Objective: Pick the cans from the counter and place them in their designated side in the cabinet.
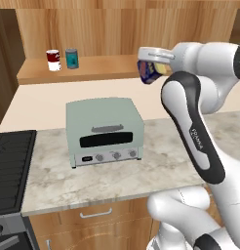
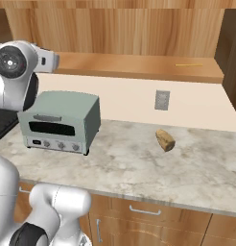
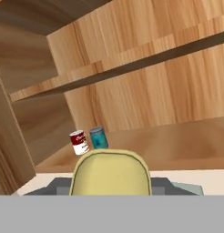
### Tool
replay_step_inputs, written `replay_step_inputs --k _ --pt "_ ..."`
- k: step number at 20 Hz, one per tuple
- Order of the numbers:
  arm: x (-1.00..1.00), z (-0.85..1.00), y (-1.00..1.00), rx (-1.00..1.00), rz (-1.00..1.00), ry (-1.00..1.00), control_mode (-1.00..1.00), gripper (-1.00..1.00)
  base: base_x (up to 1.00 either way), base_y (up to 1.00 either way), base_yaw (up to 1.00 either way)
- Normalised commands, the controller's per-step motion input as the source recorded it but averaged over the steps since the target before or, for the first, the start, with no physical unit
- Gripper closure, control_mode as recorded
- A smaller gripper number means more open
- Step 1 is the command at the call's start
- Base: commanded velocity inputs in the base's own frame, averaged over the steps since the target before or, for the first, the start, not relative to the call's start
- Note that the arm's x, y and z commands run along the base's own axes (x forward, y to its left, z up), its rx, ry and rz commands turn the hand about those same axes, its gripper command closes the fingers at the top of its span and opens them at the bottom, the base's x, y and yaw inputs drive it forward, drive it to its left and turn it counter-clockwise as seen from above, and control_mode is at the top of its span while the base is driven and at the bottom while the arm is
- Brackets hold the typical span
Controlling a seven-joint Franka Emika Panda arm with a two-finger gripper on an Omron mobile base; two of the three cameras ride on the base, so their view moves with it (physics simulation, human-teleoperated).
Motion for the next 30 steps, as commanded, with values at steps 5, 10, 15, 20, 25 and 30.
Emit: replay_step_inputs --k 5,10,15,20,25,30 --pt "0.20 0.00 0.15 -0.05 0.00 0.02 -1.00 1.00 0.00 0.00 0.00" --pt "0.24 0.00 0.13 -0.02 0.00 0.00 -1.00 1.00 0.00 0.00 0.00" --pt "0.27 0.00 0.11 -0.01 0.00 0.00 -1.00 1.00 0.00 0.00 0.00" --pt "0.26 0.00 0.09 -0.03 0.00 0.02 -1.00 1.00 0.00 0.00 0.00" --pt "0.25 0.00 0.12 -0.04 0.00 0.07 -1.00 1.00 0.00 0.00 0.00" --pt "0.25 -0.02 0.13 -0.01 0.00 0.07 -1.00 1.00 0.00 0.00 0.00"
